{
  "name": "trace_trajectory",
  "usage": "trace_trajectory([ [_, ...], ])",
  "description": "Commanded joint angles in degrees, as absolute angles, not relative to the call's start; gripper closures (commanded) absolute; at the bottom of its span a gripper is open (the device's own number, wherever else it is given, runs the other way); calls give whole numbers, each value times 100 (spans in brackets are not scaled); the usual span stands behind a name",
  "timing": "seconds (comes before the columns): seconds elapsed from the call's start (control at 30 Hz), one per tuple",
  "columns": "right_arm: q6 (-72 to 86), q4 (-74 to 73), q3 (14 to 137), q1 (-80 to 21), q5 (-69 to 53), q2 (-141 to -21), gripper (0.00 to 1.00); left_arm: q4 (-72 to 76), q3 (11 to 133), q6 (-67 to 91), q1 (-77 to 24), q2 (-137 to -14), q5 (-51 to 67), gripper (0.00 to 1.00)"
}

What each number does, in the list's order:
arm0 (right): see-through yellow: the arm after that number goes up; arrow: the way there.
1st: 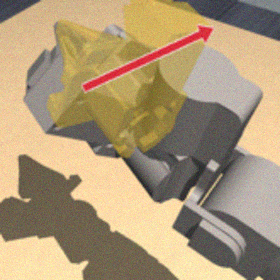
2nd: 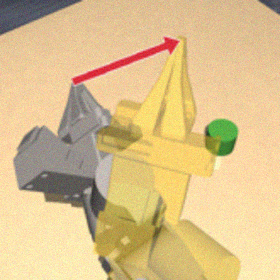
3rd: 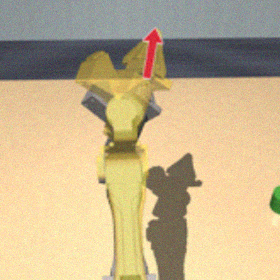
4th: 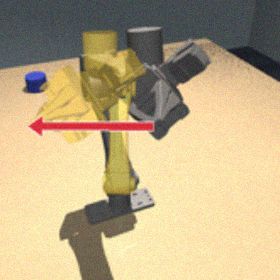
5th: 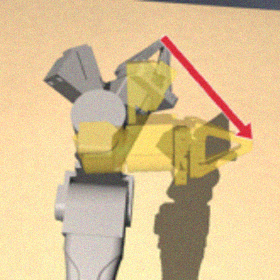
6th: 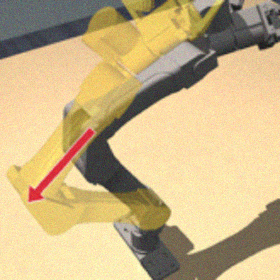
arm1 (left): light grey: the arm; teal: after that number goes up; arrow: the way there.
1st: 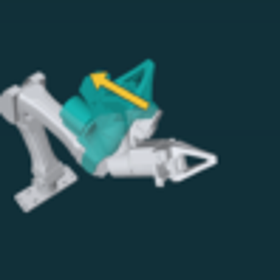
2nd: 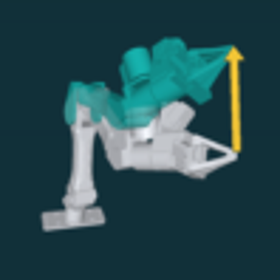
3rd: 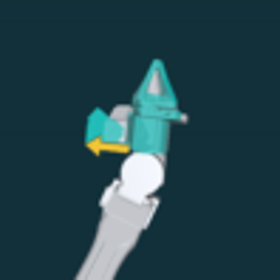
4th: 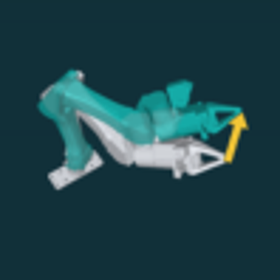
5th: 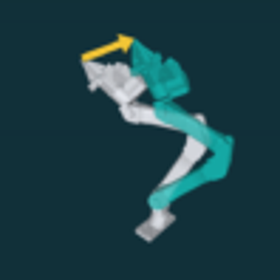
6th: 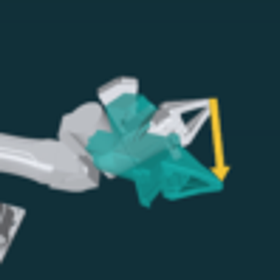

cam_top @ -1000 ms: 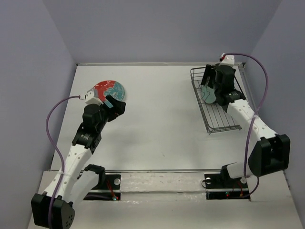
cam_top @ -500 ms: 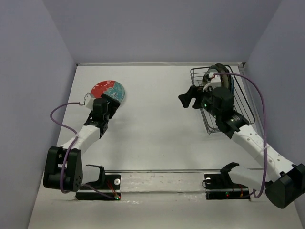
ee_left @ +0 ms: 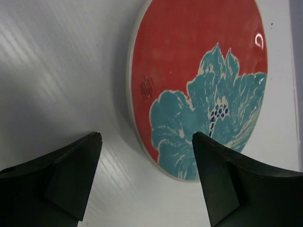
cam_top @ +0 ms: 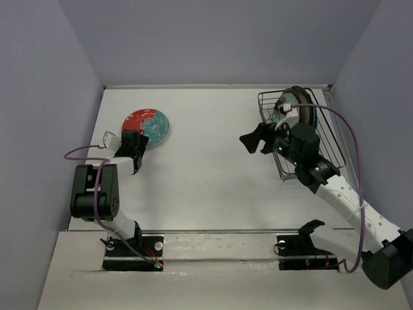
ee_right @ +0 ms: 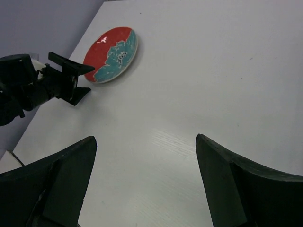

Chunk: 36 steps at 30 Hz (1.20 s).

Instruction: Load the plates into the dish rack

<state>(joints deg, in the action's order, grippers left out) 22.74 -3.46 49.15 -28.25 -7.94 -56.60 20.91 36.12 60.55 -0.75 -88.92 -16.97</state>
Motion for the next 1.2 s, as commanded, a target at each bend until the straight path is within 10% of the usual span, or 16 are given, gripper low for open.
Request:
trace_trajectory([
  [0.0,2364,-62,4860,-2883,-1063,-5616,9,2627,3964,6214,149,-9307,-1969,13],
  [0.23,2548,176,4746,-2936,-1134,-5678,10,3137,4096,6503,299,-9967,-1688,31],
  [0.5,2593,228,4755,-2936,-1152,-5669,11,4129,3762,6478,509,-10003,-1074,95],
  [1.17,3332,905,5519,-2936,-1725,-7865,0,4493,1855,5985,-825,-5644,886,94],
])
